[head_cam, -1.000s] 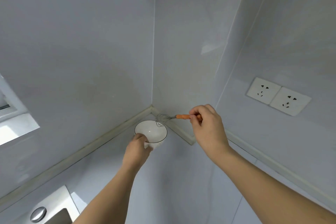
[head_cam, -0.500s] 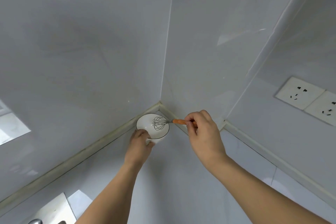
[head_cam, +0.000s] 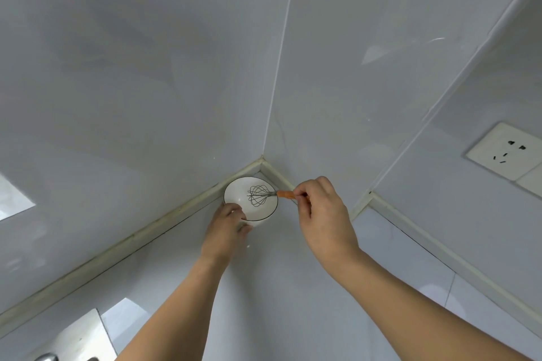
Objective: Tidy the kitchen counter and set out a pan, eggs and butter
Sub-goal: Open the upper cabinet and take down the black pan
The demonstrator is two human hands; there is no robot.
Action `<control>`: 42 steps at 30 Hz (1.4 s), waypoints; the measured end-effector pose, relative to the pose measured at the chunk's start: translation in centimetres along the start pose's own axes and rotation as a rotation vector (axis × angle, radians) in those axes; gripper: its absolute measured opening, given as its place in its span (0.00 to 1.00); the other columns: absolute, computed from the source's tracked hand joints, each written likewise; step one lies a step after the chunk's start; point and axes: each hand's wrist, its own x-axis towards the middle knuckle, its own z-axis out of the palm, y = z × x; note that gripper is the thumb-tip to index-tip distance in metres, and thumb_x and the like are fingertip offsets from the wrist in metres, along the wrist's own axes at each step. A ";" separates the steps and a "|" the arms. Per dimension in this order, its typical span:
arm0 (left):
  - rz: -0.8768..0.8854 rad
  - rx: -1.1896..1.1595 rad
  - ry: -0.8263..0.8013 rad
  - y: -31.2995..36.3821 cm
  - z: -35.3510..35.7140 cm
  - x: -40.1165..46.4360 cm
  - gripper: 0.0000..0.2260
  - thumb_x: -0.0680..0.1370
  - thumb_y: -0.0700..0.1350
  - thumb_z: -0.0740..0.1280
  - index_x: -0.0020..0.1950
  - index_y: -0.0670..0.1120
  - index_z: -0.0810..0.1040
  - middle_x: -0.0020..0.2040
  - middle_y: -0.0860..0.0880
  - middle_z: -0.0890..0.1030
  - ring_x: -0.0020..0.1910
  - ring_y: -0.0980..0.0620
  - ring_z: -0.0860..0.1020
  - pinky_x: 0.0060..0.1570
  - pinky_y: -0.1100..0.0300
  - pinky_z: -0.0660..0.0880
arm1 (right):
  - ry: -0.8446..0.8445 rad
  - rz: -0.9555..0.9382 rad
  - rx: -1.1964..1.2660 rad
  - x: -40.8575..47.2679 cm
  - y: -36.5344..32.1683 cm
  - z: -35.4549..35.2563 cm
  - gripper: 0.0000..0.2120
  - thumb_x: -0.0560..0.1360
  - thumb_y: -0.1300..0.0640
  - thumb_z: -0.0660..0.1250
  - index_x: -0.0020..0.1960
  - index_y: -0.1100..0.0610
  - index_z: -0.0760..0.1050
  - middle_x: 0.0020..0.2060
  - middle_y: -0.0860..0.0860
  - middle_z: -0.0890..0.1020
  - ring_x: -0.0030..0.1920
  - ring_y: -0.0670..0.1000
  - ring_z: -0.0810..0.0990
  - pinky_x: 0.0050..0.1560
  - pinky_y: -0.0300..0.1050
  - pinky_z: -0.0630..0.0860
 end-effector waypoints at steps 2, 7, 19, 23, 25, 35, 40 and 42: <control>0.014 0.005 0.008 -0.3 0.1 -0.1 0.06 0.75 0.43 0.71 0.49 0.42 0.81 0.61 0.50 0.75 0.63 0.49 0.71 0.56 0.62 0.68 | -0.003 -0.008 -0.008 0.0 0.0 0.4 0.05 0.78 0.64 0.63 0.46 0.58 0.77 0.44 0.49 0.73 0.34 0.55 0.76 0.35 0.52 0.75; 0.051 0.024 0.012 -1.3 0.2 -0.8 0.05 0.74 0.41 0.72 0.49 0.41 0.80 0.64 0.48 0.74 0.65 0.46 0.72 0.56 0.59 0.70 | -0.026 0.008 -0.005 0.1 0.0 1.5 0.05 0.78 0.64 0.63 0.46 0.58 0.77 0.43 0.46 0.71 0.33 0.52 0.74 0.34 0.47 0.73; 0.075 -0.003 0.080 -3.1 -2.6 -1.7 0.21 0.73 0.41 0.73 0.65 0.43 0.74 0.68 0.47 0.71 0.65 0.45 0.73 0.57 0.54 0.74 | -0.022 0.049 0.003 -0.5 -0.1 4.8 0.05 0.78 0.65 0.63 0.46 0.59 0.76 0.45 0.44 0.70 0.36 0.41 0.70 0.30 0.35 0.63; 0.077 -0.012 0.072 -3.4 -2.9 -2.2 0.22 0.74 0.43 0.72 0.66 0.44 0.72 0.67 0.48 0.71 0.64 0.45 0.72 0.57 0.55 0.73 | -0.039 0.111 0.029 -1.0 0.2 5.3 0.04 0.78 0.64 0.63 0.46 0.59 0.76 0.45 0.45 0.71 0.36 0.51 0.74 0.36 0.49 0.74; 0.071 -0.023 0.062 -3.5 -2.8 -2.4 0.22 0.74 0.44 0.72 0.67 0.45 0.71 0.68 0.48 0.71 0.65 0.46 0.72 0.57 0.56 0.72 | -0.049 0.124 0.017 -1.2 0.4 5.5 0.05 0.78 0.64 0.63 0.46 0.58 0.76 0.44 0.45 0.72 0.35 0.52 0.75 0.36 0.51 0.75; -0.012 -0.023 0.015 -3.3 -1.6 -3.5 0.26 0.75 0.44 0.71 0.71 0.41 0.68 0.71 0.43 0.69 0.69 0.43 0.67 0.67 0.53 0.66 | -0.313 0.474 0.106 -3.0 2.2 6.0 0.12 0.75 0.66 0.61 0.54 0.53 0.74 0.53 0.47 0.72 0.48 0.49 0.75 0.47 0.47 0.76; -0.058 -0.060 0.007 -2.0 -1.5 -4.1 0.27 0.77 0.43 0.70 0.73 0.39 0.65 0.73 0.41 0.66 0.72 0.43 0.64 0.70 0.54 0.61 | -0.346 0.634 0.181 -3.1 2.9 6.3 0.15 0.74 0.65 0.62 0.59 0.55 0.74 0.57 0.51 0.74 0.50 0.48 0.72 0.44 0.40 0.70; -0.078 -0.062 0.005 -1.9 -1.4 -4.4 0.27 0.77 0.43 0.69 0.74 0.39 0.64 0.73 0.41 0.65 0.73 0.43 0.63 0.69 0.55 0.60 | -0.365 0.673 0.230 -3.2 2.9 6.2 0.17 0.74 0.65 0.64 0.61 0.56 0.73 0.58 0.53 0.74 0.51 0.49 0.73 0.45 0.39 0.69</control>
